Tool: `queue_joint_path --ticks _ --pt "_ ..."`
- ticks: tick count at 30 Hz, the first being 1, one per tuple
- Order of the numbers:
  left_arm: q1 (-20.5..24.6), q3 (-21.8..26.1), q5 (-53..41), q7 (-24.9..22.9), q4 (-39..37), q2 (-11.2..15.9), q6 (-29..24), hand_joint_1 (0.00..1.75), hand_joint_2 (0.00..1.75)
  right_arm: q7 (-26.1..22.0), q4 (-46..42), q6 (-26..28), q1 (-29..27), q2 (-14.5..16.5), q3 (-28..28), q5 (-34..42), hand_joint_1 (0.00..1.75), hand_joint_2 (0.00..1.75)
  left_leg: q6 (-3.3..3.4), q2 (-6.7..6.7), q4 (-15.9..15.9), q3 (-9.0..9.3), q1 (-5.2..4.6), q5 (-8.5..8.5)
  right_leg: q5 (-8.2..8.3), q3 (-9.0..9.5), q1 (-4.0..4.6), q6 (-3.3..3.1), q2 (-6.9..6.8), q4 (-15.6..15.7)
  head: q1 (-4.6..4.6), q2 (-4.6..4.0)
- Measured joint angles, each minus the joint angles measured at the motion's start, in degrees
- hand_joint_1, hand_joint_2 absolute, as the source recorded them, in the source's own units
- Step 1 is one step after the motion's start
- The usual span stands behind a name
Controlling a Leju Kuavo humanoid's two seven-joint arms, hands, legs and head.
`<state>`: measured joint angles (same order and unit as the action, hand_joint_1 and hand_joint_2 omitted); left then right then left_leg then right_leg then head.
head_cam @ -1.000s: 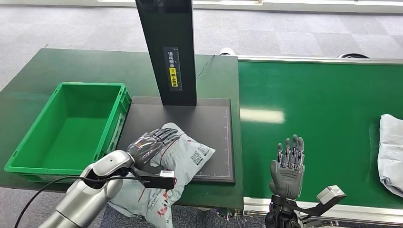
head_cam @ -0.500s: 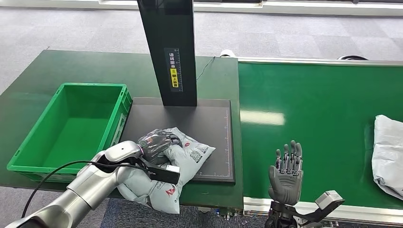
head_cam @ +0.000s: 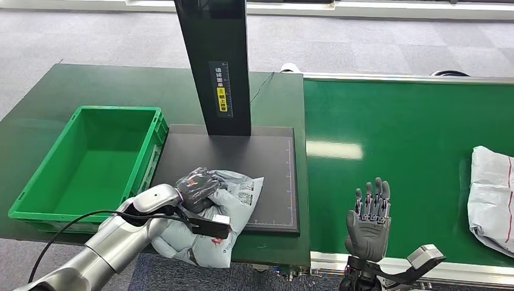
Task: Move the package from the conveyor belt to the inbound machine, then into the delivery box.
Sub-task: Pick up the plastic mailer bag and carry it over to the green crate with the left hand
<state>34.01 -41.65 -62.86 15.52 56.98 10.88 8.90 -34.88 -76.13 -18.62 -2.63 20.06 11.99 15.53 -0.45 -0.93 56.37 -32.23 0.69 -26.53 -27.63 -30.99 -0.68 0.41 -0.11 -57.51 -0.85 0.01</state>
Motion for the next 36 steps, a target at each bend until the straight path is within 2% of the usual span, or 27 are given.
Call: queue_joint_path --ticks 8,10,13,18,22,25,28,32,36 --pt "-0.2 0.0 0.0 -0.1 0.1 0.0 -0.4 1.75 1.75 0.0 0.0 0.0 0.0 0.0 0.0 0.0 0.0 1.75 0.0 0.0 0.0 -0.03 0.0 0.0 0.0 -0.04 0.0 0.0 0.0 0.0 0.0 0.0" --pt "-0.6 0.2 0.1 -0.4 0.4 -0.1 -2.0 1.75 1.75 0.0 0.0 0.0 0.0 0.0 0.0 0.0 0.0 1.75 0.0 0.02 0.0 -0.03 0.0 0.0 0.0 -0.07 0.0 0.0 0.01 0.0 0.0 0.01" --pt "-2.3 1.6 1.4 -1.0 2.2 -0.8 -7.2 1.75 1.75 0.2 -0.3 0.4 -0.1 0.0 -0.1 0.1 0.0 1.75 0.0 0.08 0.0 -0.13 0.0 0.01 0.02 -0.25 0.0 0.0 0.08 0.0 -0.01 0.01" --pt "-4.9 8.1 10.1 -0.9 9.9 -3.6 -17.2 1.75 1.75 0.5 -0.8 1.9 -0.3 0.0 -0.7 0.6 0.0 1.75 0.02 0.16 0.0 -0.6 0.0 0.1 0.15 -0.72 0.0 0.02 0.14 0.0 0.01 0.0" --pt "-4.9 16.5 23.9 3.0 18.2 -5.8 -24.2 1.75 1.75 0.5 -0.8 3.3 -0.3 0.0 -1.1 1.2 0.0 1.75 0.0 0.4 0.0 -0.76 0.01 0.08 0.21 -0.97 0.01 0.01 0.45 0.0 0.01 -0.01" --pt "-4.4 23.1 30.9 4.9 24.3 -6.6 -25.2 1.75 1.75 0.4 -0.8 3.7 -0.4 0.0 -1.2 1.5 0.0 1.75 -0.03 0.49 0.0 -0.78 0.03 0.05 0.19 -1.08 0.02 0.0 0.56 0.0 -0.01 -0.01" --pt "-3.9 27.7 33.1 5.5 28.5 -6.9 -25.2 1.75 1.75 0.4 -0.8 3.7 -0.4 0.0 -1.2 1.5 0.0 1.75 -0.06 0.49 0.0 -0.83 0.06 0.03 0.16 -1.14 0.06 -0.03 0.56 0.0 0.0 -0.01" --pt "-3.4 30.9 33.8 5.6 31.2 -7.1 -25.2 1.75 1.75 0.3 -0.8 3.7 -0.4 0.0 -1.3 1.6 0.0 1.75 -0.06 0.51 0.0 -0.87 0.06 0.03 0.16 -1.16 0.07 -0.04 0.56 0.0 0.01 -0.01" --pt "-3.2 32.2 33.9 5.7 32.2 -7.3 -25.2 1.75 1.75 0.3 -0.8 3.7 -0.4 0.0 -1.3 1.6 0.0 1.75 -0.06 0.5 0.0 -0.88 0.04 0.03 0.16 -1.14 0.05 -0.03 0.56 0.0 0.01 0.0"
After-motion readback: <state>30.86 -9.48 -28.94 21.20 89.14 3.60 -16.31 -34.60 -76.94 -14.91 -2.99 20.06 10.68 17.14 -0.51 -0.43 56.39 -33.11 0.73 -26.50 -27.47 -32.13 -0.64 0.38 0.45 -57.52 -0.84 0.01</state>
